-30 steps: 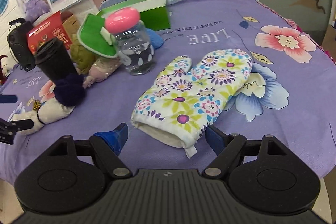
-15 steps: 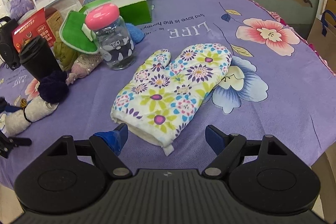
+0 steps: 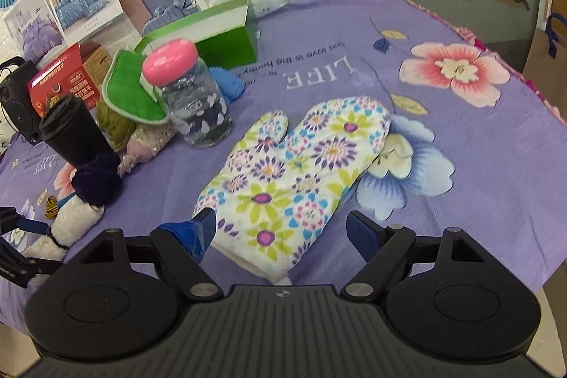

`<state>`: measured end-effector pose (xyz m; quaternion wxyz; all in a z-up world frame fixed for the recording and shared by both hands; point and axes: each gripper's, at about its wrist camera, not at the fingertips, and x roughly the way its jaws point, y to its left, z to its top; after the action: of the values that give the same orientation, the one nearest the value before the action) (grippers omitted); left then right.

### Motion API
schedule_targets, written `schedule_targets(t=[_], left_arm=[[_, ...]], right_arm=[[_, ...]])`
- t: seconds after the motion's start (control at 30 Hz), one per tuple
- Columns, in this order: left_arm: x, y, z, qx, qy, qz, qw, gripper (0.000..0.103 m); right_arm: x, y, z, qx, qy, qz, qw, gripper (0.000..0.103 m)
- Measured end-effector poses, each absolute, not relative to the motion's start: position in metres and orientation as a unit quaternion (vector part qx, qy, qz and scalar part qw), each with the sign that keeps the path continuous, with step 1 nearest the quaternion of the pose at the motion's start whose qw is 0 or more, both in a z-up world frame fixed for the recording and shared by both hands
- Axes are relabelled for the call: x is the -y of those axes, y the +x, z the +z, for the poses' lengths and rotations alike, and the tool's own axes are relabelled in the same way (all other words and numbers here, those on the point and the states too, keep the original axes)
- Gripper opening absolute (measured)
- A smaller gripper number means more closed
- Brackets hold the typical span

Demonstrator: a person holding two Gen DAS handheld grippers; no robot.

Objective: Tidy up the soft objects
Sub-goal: 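Move the right tool over the floral oven mitt while the left tool approaches the white fluffy plush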

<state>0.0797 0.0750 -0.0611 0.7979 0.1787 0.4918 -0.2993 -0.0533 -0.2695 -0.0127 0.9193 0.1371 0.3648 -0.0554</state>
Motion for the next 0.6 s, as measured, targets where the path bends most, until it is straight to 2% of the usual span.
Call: schedule_targets(t=[0.23,0.43,0.6], left_arm=[[-0.071,0.084,-0.065,-0.490,0.177,-0.288,0.804,0.103],[-0.068,0.084,-0.067,-0.485,0.183,-0.294,0.803,0.103],[-0.068,0.081,-0.067,-0.475,0.188,-0.302,0.805,0.103]], right_arm=[[0.293,-0.034,-0.013,-0.376,0.162,-0.097,0.907,0.067],[0.291,0.000,-0.038,-0.418,0.204,-0.097,0.880,0.067],[0.283,0.020,-0.045,-0.397,0.227,-0.101,0.883,0.070]])
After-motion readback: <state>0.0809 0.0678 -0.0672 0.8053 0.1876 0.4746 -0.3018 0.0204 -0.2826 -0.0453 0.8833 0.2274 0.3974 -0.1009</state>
